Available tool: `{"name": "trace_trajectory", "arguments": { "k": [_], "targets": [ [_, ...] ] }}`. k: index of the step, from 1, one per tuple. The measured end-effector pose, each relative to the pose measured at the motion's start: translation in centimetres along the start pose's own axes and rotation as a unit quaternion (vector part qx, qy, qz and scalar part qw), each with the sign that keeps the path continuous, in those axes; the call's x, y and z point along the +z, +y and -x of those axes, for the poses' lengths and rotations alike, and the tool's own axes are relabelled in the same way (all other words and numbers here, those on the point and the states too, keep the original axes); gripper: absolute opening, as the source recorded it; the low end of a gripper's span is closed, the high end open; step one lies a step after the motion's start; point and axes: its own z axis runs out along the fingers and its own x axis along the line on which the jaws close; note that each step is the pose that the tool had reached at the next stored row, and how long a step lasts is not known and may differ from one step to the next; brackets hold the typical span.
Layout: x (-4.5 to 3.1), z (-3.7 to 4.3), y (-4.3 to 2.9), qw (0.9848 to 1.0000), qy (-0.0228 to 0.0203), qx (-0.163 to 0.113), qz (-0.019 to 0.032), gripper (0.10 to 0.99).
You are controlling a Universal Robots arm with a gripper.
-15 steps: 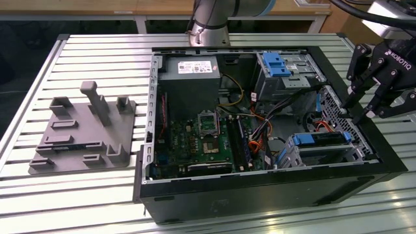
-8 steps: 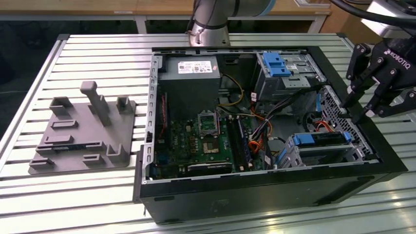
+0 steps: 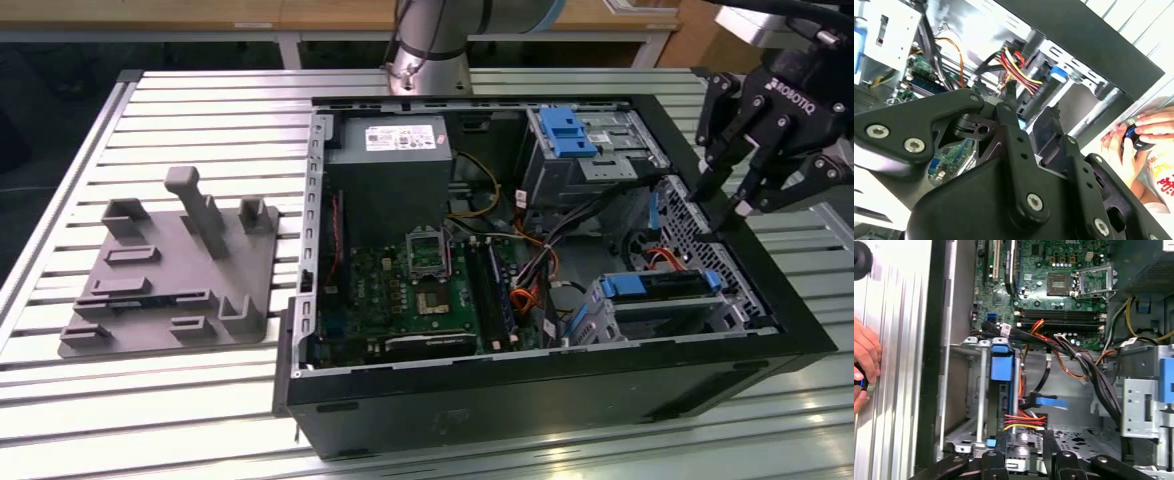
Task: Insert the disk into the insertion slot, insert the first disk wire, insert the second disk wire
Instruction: 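Insert the second disk wire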
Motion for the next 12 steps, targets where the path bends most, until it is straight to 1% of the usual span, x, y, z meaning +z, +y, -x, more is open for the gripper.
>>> {"name": "trace_trajectory", "arguments": {
  "k": [2, 6, 7, 8, 10, 11, 12],
  "targets": [
    [-0.04, 0.57, -0.01, 1.0000, 0.0030, 0.000, 0.0001, 0.416],
    [0.07, 1.31, 0.04, 1.0000, 0.0087, 0.001, 0.0003, 0.416],
    [0.14, 1.47, 0.12, 0.9999, 0.0124, 0.002, 0.0004, 0.416],
    [0.18, 1.64, 0.26, 0.9998, 0.0189, 0.002, 0.0006, 0.416],
    [0.21, 2.00, 0.60, 0.9993, 0.0374, 0.003, 0.0011, 0.416],
    [0.22, 2.22, 0.73, 0.9990, 0.0448, 0.004, 0.0013, 0.416],
    [0.21, 2.57, 0.80, 0.9989, 0.0469, 0.004, 0.0012, 0.416]
  ]
}}
